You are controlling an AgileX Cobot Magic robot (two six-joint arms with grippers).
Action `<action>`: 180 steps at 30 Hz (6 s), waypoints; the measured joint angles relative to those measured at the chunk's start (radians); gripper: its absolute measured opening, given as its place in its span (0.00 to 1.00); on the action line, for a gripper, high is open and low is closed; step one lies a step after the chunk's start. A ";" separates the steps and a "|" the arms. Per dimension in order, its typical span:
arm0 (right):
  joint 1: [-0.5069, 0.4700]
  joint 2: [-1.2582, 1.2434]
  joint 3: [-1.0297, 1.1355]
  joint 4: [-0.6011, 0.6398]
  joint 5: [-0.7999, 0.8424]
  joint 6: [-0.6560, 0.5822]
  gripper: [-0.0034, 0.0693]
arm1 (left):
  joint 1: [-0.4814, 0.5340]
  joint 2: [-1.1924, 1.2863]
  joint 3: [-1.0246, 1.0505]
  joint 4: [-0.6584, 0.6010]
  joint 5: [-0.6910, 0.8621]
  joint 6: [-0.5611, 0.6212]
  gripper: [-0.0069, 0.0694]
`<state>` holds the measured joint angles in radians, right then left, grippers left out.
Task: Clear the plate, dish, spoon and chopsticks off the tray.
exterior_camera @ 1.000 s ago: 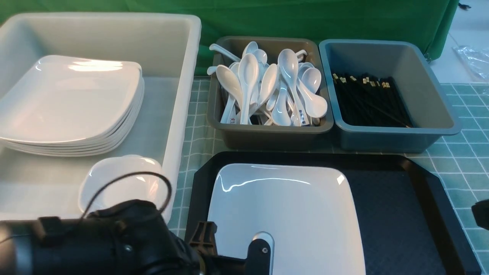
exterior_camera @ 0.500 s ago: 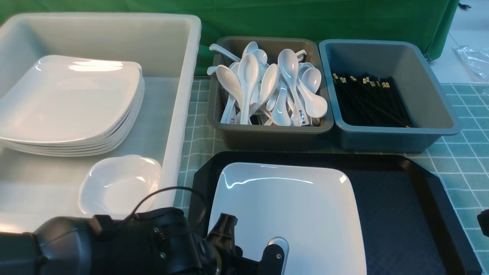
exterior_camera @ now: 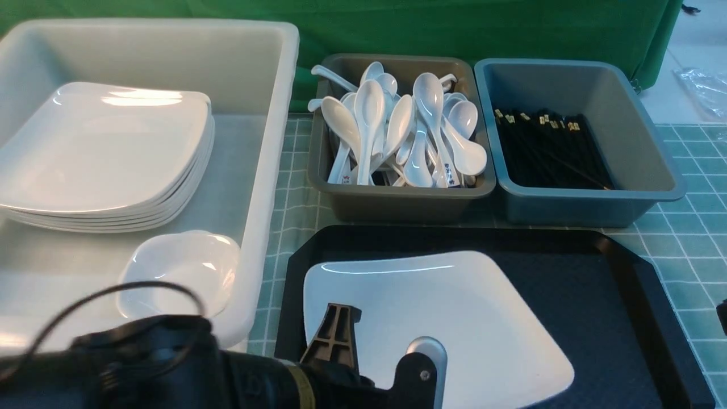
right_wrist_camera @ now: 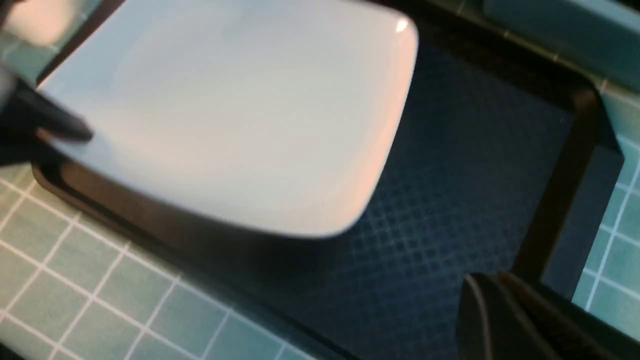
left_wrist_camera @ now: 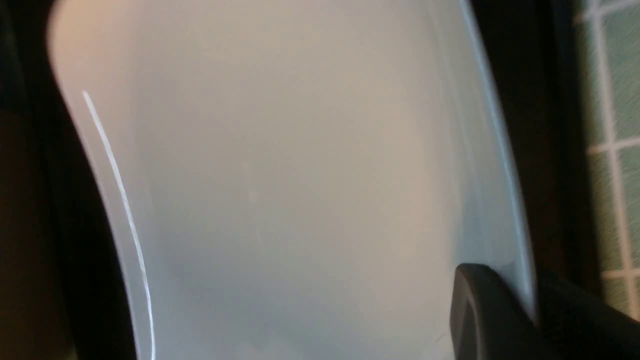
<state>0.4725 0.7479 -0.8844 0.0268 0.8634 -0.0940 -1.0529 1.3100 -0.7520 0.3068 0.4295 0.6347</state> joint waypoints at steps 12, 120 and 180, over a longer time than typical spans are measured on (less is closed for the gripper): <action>0.000 0.000 -0.131 -0.002 0.001 0.004 0.14 | -0.047 -0.314 0.001 -0.117 0.032 -0.014 0.14; 0.000 0.237 -0.277 0.094 0.062 -0.113 0.07 | 0.619 -0.428 -0.119 -0.265 -0.145 -0.406 0.13; -0.380 -0.597 0.673 0.050 -0.884 0.024 0.10 | 0.555 -1.044 0.669 -0.394 -0.367 -0.400 0.11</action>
<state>0.0920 0.1510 -0.2117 0.0765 -0.0211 -0.0700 -0.4981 0.2659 -0.0826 -0.0876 0.0626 0.2348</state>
